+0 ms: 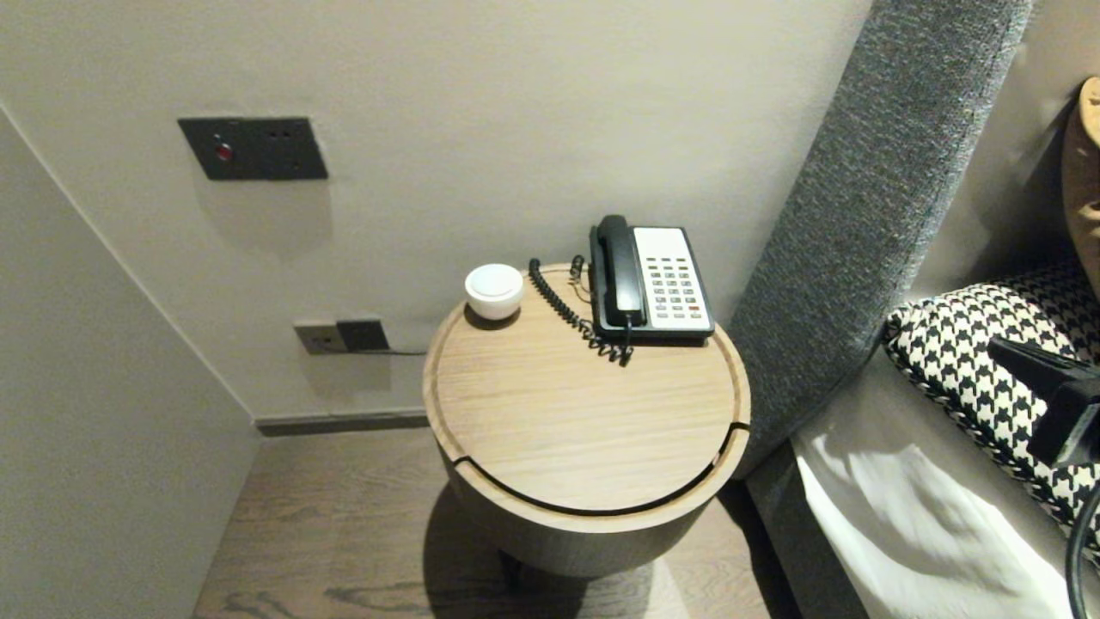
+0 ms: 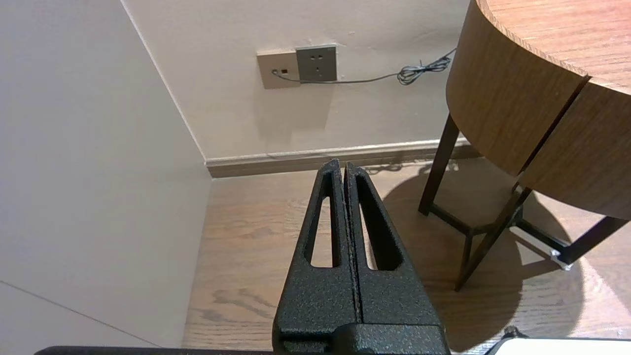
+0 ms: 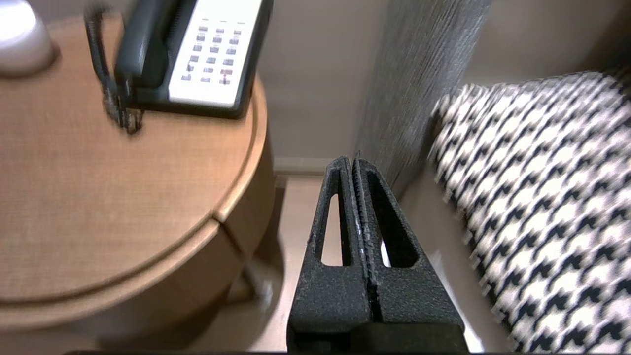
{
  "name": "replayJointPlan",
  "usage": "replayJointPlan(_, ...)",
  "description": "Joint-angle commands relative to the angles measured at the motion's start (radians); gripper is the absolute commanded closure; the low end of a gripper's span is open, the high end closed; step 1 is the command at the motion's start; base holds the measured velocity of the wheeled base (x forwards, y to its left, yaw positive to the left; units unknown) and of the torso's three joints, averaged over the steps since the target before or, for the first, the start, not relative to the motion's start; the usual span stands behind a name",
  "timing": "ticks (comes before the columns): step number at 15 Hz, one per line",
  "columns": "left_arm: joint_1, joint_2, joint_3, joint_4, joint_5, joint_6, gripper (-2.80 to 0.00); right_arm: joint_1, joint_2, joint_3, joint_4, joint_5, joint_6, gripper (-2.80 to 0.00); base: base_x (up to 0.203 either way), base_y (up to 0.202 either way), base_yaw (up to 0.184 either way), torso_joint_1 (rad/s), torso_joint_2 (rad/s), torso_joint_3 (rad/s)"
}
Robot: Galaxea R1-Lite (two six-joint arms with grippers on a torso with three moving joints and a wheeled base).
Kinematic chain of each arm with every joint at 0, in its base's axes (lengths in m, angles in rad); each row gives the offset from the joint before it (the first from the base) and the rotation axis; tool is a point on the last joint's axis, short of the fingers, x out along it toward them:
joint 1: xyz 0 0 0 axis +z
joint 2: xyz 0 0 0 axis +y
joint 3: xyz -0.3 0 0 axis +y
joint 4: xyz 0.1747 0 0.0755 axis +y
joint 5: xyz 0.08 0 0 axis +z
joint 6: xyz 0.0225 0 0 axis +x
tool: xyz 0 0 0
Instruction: Open the nightstand drawer
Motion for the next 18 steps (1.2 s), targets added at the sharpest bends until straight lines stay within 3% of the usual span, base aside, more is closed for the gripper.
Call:
replayJointPlan(1, 0.000, 0.000, 0.000, -0.001, 0.001, 0.001, 0.00, 0.006, 0.043, -0.112, 0.132, -0.003, 0.021, 0.00, 0.000, 0.000, 0.000, 0.000, 0.00, 0.000)
replayJointPlan(4, 0.000, 0.000, 0.000, 0.000, -0.001, 0.001, 0.00, 0.009, 0.130, -0.301, 0.429, 0.029, 0.061, 0.00, 0.000, 0.000, 0.000, 0.000, 0.00, 0.000)
replayJointPlan(6, 0.000, -0.002, 0.000, 0.000, -0.001, 0.001, 0.00, 0.033, 0.209, -0.340, 0.470, 0.071, 0.086, 0.00, 0.000, 0.000, 0.000, 0.000, 0.00, 0.000)
replayJointPlan(11, 0.000, 0.000, 0.000, -0.002, 0.000, 0.001, 0.00, 0.119, 0.414, -0.542, 0.592, 0.081, 0.242, 0.00, 0.000, 0.000, 0.000, 0.000, 0.00, 0.000)
replayJointPlan(14, 0.000, -0.002, 0.000, -0.001, 0.001, 0.001, 0.00, 0.170, 0.534, -0.602, 0.610, 0.081, 0.285, 0.00, 0.000, 0.000, 0.000, 0.000, 0.00, 0.000)
replayJointPlan(16, 0.000, 0.000, 0.000, 0.000, -0.001, 0.001, 0.00, 0.230, 0.598, -0.653, 0.625, 0.078, 0.384, 0.00, 0.000, 0.000, 0.000, 0.000, 0.00, 0.000)
replayJointPlan(18, 0.000, 0.000, 0.000, -0.002, 0.001, 0.001, 0.00, 0.255, 0.653, -0.684, 0.641, 0.078, 0.431, 0.00, 0.000, 0.000, 0.000, 0.000, 0.00, 0.000)
